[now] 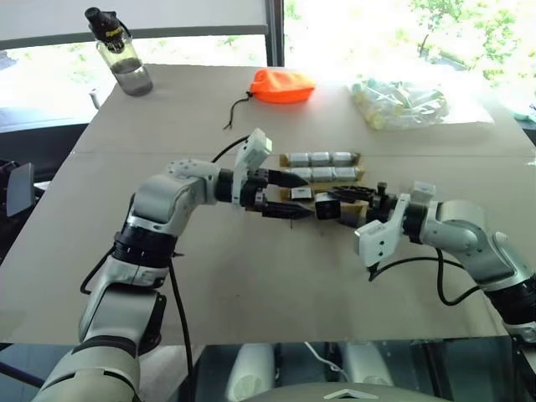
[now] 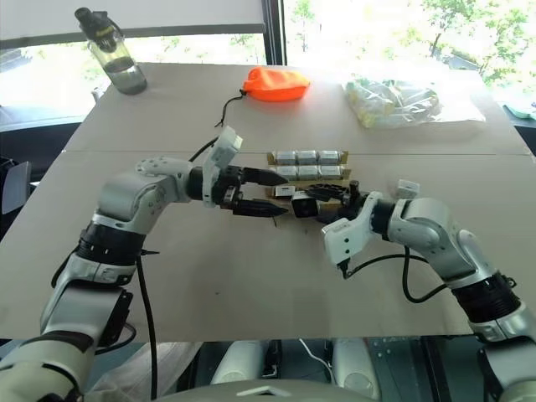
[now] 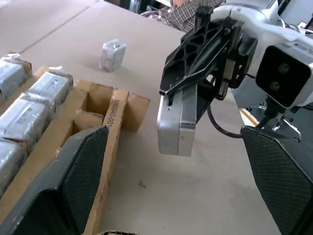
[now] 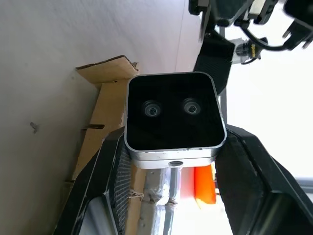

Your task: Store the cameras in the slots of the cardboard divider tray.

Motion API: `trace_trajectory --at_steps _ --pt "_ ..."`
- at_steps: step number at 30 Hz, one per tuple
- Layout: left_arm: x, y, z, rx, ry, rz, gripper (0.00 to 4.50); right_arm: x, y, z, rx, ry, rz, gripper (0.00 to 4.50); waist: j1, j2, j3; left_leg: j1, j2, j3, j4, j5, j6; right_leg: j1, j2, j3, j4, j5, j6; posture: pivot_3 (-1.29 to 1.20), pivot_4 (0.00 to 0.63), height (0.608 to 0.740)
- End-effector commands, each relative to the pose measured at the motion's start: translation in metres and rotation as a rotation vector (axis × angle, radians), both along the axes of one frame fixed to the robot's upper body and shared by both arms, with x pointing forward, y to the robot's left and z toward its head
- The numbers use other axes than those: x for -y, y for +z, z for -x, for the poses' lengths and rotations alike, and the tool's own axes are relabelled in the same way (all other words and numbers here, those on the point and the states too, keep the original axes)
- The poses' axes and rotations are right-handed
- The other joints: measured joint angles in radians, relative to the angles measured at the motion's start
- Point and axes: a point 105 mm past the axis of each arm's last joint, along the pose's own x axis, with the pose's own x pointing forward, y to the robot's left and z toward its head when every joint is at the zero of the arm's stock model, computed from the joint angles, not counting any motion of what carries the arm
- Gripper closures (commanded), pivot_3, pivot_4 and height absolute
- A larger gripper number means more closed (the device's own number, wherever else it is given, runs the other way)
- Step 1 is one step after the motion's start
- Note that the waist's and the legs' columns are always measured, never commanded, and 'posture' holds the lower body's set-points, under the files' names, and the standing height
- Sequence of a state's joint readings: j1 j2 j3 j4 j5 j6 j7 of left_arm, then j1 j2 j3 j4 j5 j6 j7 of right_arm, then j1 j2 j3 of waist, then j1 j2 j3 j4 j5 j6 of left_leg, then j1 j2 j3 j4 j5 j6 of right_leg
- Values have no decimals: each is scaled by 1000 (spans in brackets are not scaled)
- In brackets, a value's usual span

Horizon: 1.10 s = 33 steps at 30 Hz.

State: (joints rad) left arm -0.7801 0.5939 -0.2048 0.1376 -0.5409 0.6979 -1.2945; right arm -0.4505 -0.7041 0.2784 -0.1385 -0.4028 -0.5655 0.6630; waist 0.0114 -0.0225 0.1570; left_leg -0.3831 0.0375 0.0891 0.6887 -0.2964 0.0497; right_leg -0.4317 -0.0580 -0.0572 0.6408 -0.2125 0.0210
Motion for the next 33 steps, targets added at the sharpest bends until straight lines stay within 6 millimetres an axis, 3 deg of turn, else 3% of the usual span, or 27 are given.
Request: trace_trajectory --at_steps 1,16,23,25,31,33 --pt "2 9 2 25 -38 8 0 -6 11 4 62 41 -19 2625 0 0 0 0 0 0 0 0 0 0 0 0 0 0 0 0 150 740" --pt "7 0 3 22 -83 -22 0 -17 13 5 84 75 -18 2625 0 0 0 0 0 0 0 0 0 0 0 0 0 0 0 0 150 740" --pt "5 -1 2 27 -86 -29 3220 -19 14 5 82 79 -22 2625 0 0 0 0 0 1 0 0 0 0 0 0 0 0 0 0 150 740" --pt "4 0 0 32 -82 -32 3819 -19 14 4 81 78 -22 2625 0 0 0 0 0 0 0 0 0 0 0 0 0 0 0 0 150 740" --pt "5 3 -2 44 -89 -31 3808 -18 10 6 55 62 -14 2625 0 0 0 0 0 0 0 0 0 0 0 0 0 0 0 0 150 740" --pt "6 3 -2 47 -95 -30 3808 -15 9 6 15 37 -25 1574 1 0 0 0 0 0 0 0 0 0 0 0 0 0 0 0 150 740"
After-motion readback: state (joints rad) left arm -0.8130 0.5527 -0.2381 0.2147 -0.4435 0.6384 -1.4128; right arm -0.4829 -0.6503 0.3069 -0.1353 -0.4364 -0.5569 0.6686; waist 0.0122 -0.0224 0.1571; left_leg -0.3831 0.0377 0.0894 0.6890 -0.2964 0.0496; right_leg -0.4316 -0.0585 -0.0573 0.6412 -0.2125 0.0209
